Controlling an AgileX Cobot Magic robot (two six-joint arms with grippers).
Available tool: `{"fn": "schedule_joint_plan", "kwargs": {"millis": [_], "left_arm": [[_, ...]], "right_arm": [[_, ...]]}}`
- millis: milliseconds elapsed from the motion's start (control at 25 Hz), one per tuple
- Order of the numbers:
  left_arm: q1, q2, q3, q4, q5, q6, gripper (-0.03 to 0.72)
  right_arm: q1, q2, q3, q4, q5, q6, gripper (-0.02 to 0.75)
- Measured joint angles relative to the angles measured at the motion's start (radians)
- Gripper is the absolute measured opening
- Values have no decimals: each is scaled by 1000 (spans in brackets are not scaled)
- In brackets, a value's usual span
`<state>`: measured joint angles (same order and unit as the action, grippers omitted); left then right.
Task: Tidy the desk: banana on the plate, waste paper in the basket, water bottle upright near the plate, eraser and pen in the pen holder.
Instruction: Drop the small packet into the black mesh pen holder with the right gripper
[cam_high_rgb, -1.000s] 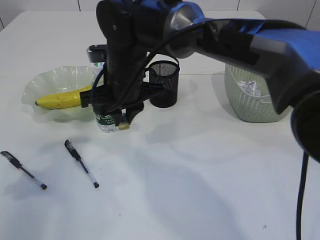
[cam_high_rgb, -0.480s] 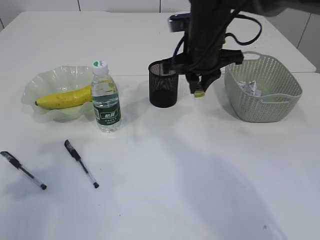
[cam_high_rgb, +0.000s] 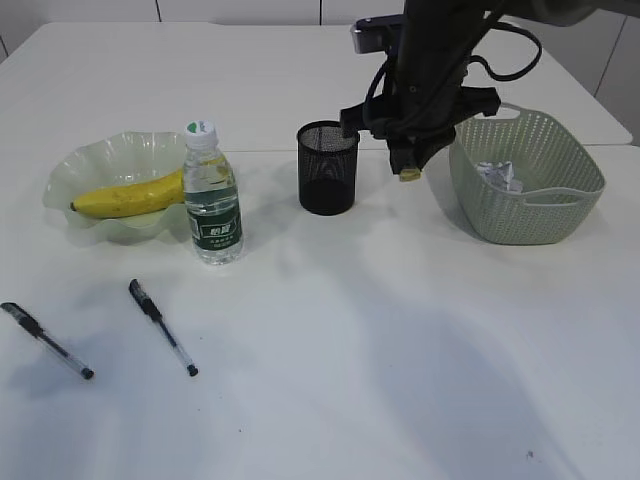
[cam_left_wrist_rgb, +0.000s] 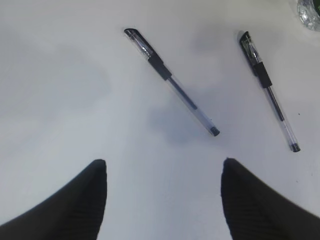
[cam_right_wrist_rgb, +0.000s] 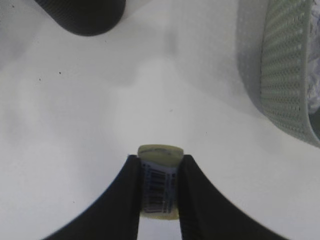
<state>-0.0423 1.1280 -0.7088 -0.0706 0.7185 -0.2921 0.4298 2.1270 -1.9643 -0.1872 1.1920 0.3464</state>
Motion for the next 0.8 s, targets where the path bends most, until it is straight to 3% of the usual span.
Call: {"fn": "schedule_joint_plan", "kwargs": {"millis": [640, 800], "left_arm": [[0, 0, 0, 0, -2, 0, 503], [0, 0, 0, 0, -2, 0, 503]], "right_arm": [[0, 2, 0, 6, -516, -5, 146], [0, 31, 0, 2, -583, -5, 146]]}}
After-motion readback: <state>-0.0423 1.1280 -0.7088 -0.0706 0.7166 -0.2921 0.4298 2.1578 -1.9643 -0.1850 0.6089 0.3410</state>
